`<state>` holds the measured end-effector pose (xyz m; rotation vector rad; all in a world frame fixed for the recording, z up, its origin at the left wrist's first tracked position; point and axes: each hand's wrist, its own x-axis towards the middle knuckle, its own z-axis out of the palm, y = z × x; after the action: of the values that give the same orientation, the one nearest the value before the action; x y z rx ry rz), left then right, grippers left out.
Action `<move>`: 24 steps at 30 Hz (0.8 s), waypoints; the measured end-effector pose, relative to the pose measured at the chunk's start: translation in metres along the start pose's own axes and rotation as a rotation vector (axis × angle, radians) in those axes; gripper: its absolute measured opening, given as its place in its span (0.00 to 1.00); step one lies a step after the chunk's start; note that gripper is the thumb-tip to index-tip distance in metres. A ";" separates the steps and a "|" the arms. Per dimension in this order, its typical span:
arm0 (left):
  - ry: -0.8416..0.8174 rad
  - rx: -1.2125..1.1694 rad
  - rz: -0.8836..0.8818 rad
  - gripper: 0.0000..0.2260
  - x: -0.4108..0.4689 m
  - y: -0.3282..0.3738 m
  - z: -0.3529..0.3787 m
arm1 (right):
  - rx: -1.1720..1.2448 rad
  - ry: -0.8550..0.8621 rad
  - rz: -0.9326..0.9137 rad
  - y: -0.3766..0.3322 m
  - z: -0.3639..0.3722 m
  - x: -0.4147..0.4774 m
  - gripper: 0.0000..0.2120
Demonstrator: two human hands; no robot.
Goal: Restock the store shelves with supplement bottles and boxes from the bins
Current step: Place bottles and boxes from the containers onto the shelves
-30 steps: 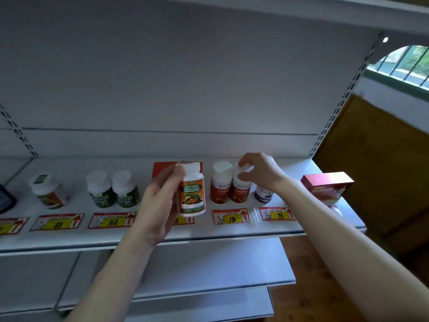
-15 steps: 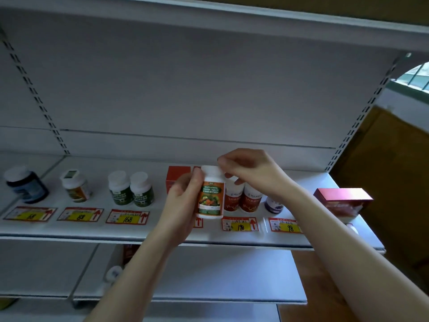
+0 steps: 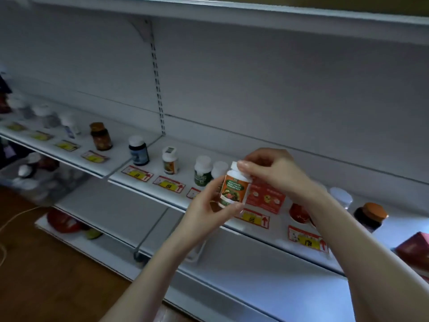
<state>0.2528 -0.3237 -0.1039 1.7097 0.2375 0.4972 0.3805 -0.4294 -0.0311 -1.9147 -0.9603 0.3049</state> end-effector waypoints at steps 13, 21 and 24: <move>0.078 0.804 0.241 0.23 0.019 -0.078 -0.168 | -0.328 -0.029 0.045 -0.054 0.128 0.084 0.06; -0.191 1.090 0.310 0.27 0.031 -0.149 -0.196 | -0.528 0.003 0.238 -0.039 0.156 0.118 0.07; -0.202 1.087 0.332 0.27 0.036 -0.153 -0.195 | -0.556 0.015 0.266 -0.029 0.158 0.129 0.07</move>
<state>0.2145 -0.1053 -0.2200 2.8732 0.0638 0.4539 0.3629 -0.2271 -0.0683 -2.5581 -0.8336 0.1858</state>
